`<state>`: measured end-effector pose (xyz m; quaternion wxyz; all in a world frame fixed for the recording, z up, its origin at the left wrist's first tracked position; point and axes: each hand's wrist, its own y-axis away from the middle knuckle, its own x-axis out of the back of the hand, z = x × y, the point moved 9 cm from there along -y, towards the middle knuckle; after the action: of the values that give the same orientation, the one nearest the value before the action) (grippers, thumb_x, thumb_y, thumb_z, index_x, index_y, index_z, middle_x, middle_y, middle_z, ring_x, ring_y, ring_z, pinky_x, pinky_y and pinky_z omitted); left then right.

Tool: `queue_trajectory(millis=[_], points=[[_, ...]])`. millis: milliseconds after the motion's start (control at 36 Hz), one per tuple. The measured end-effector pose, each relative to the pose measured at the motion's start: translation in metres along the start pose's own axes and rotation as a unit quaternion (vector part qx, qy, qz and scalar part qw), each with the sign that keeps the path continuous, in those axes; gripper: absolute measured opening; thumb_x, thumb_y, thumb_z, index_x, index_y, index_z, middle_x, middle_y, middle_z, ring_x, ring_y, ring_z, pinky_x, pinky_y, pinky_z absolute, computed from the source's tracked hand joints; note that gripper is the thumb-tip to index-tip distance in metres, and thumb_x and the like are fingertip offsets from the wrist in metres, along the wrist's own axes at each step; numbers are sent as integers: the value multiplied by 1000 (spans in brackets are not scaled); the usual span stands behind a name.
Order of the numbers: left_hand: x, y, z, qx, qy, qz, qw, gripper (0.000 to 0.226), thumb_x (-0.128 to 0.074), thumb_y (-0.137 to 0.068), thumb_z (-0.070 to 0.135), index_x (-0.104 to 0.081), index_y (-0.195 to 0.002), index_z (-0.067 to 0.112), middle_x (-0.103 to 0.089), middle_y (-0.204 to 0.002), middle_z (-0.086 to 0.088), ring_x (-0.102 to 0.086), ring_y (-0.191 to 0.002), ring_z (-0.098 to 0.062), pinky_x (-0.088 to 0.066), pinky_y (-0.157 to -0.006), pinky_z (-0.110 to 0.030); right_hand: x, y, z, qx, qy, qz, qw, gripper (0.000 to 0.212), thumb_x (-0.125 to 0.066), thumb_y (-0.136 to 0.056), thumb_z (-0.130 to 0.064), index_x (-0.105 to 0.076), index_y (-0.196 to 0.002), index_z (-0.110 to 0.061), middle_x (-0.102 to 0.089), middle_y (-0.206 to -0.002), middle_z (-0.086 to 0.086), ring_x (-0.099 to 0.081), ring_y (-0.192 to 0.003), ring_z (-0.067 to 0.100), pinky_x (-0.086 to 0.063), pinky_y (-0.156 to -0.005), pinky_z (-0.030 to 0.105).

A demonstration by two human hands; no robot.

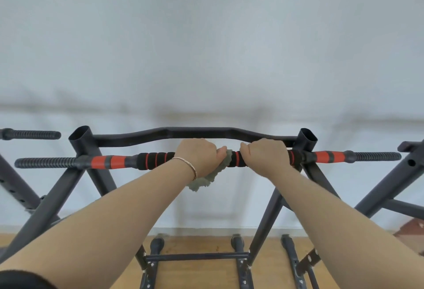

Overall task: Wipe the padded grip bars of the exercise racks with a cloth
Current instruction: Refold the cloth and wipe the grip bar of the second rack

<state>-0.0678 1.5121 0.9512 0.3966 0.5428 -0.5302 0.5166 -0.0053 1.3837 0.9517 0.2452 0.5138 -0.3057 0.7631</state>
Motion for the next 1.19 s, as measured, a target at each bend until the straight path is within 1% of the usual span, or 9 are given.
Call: queue_trajectory(millis=[139,306,444,583,667,806,1000,1083,1194], points=[[-9,3,-21,24,44,-21,999,76,-6,-90,67,-53,-54,19,-54,-52,2,-55,-52,-16,-35,-50,-29,18,29,-5,-50,-47,175,982,35,-42,-85,-18,-42,-50,-16,-39,-42,-1,-36,-38,23,-24,-47,25],[1,6,-6,6,0,3,1000,73,0,-91,59,-51,-58,19,-51,-53,2,-49,-48,-15,-29,-47,-27,-8,-15,17,-104,-109,-91,984,47,-26,-85,-47,-57,-64,-19,-59,-60,-3,-55,-55,16,-33,-53,28],[3,12,-7,-4,-23,4,1000,58,-11,-100,47,-48,-66,18,-54,-59,1,-48,-51,-17,-29,-47,-28,-25,-14,-8,-102,-281,-282,912,51,-24,-88,-40,-64,-81,-10,-71,-56,2,-69,-49,18,-52,-65,32],[0,8,-16,10,11,-5,1000,69,-9,-101,53,-51,-58,18,-54,-57,1,-50,-52,-16,-30,-50,-29,0,-9,-14,19,-57,-89,994,14,-40,-84,-22,-43,-72,-14,-53,-55,-1,-46,-46,21,-33,-48,27],[-4,13,-27,23,14,-13,1000,74,-7,-98,59,-53,-56,19,-55,-53,2,-54,-52,-15,-31,-50,-29,6,16,-23,-16,-23,11,1000,30,-48,-88,-16,-41,-60,-16,-40,-50,-4,-41,-45,21,-32,-49,25],[0,16,-25,34,-4,9,999,74,-7,-99,56,-55,-57,19,-55,-54,2,-53,-51,-15,-31,-49,-28,1,4,-12,-69,-92,-57,992,15,-44,-83,-21,-47,-70,-16,-47,-59,-3,-47,-54,20,-30,-51,26],[1,18,-25,30,-12,17,999,68,-9,-101,49,-51,-58,17,-53,-55,2,-48,-50,-15,-27,-47,-28,-11,-18,-25,-125,-267,-235,926,41,-28,-84,-34,-63,-79,-14,-70,-54,-1,-67,-45,16,-48,-60,29],[2,15,-27,30,0,17,999,69,-10,-101,50,-49,-56,17,-51,-53,2,-47,-49,-15,-28,-48,-29,1,-18,-25,-32,-110,-138,984,7,-47,-83,-16,-47,-76,-14,-62,-61,-1,-54,-47,20,-37,-50,27],[-2,15,-40,45,11,6,999,69,-11,-99,53,-49,-55,17,-51,-53,1,-49,-50,-16,-31,-50,-29,8,4,-41,8,-11,23,1000,23,-63,-75,-8,-43,-68,-16,-36,-52,-3,-40,-44,22,-30,-47,25]])
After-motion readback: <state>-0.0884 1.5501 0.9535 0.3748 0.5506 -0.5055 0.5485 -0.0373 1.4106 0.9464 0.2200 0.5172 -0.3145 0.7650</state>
